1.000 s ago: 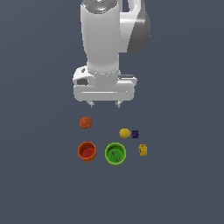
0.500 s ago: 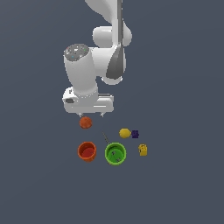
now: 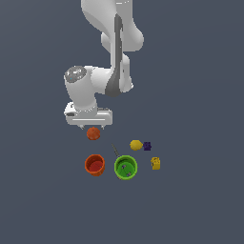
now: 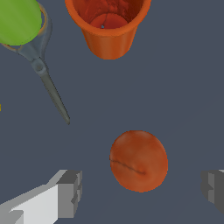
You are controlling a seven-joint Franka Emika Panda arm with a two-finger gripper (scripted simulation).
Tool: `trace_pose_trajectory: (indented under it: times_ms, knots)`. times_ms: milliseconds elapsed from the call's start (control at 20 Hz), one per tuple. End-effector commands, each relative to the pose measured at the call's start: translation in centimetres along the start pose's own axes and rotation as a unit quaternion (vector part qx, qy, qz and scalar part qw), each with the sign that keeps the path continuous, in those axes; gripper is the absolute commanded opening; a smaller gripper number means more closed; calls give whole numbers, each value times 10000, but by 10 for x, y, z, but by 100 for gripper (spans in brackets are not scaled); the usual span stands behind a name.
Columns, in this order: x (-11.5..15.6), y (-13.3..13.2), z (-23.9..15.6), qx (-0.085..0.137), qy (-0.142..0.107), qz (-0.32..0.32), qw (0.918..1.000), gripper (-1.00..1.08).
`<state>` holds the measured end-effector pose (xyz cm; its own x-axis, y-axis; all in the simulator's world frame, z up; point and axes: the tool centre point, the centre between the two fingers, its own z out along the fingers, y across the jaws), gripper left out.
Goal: Pick up a designated object from a clutter of objects.
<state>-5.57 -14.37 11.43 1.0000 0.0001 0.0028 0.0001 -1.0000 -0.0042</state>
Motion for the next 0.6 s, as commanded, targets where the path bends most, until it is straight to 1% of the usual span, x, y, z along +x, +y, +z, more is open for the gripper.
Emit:
trace_pose_trajectory:
  times_ms: [0, 250, 550]
  knots:
    - [-7, 7, 9, -11, -4, 8, 10000, 100]
    - [-14, 13, 17, -21, -14, 20, 10000, 100]
    - [-13, 12, 21, -18, -18, 22, 10000, 100]
